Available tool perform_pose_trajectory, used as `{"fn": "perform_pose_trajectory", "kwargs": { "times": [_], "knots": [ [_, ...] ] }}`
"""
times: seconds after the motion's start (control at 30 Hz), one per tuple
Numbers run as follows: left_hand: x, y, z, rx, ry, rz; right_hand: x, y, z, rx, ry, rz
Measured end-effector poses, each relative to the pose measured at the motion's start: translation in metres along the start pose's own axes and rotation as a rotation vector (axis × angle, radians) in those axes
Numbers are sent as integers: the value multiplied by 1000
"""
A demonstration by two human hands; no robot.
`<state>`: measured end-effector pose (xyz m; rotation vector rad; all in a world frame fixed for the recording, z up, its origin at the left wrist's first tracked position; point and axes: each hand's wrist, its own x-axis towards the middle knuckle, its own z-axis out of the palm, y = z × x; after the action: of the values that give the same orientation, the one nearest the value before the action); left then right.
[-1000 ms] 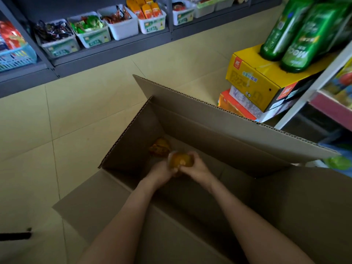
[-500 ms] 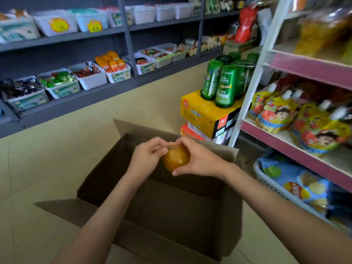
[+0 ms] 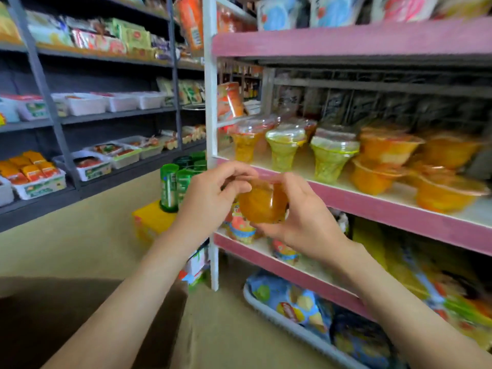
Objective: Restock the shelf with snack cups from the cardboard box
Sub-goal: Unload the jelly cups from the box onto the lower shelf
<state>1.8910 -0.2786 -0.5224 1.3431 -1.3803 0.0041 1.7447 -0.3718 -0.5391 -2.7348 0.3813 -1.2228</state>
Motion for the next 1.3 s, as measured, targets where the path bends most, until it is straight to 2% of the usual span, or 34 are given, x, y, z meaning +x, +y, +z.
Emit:
{"fn": "perform_pose_trajectory", "kwargs": {
  "times": [0.2,0.43,0.67,0.93,1.07,1.3],
  "knots": [
    [38,57,75,-82,-51,225,-22,41,-90,-143,137,13],
    [72,109,152,-47,175,578,-35,78,-173,-349,354,-51],
    [83,125,224,-13,180,594,-64,124,-204,-349,377,115],
    [88,117,262,126,28,539,-79,155,-198,-133,346,432],
    [93,110,266,168,15,551,-78,161,-193,-119,349,478],
    [91,109,254,356,-25,617,-73,152,-195,-196,240,510]
  ]
}}
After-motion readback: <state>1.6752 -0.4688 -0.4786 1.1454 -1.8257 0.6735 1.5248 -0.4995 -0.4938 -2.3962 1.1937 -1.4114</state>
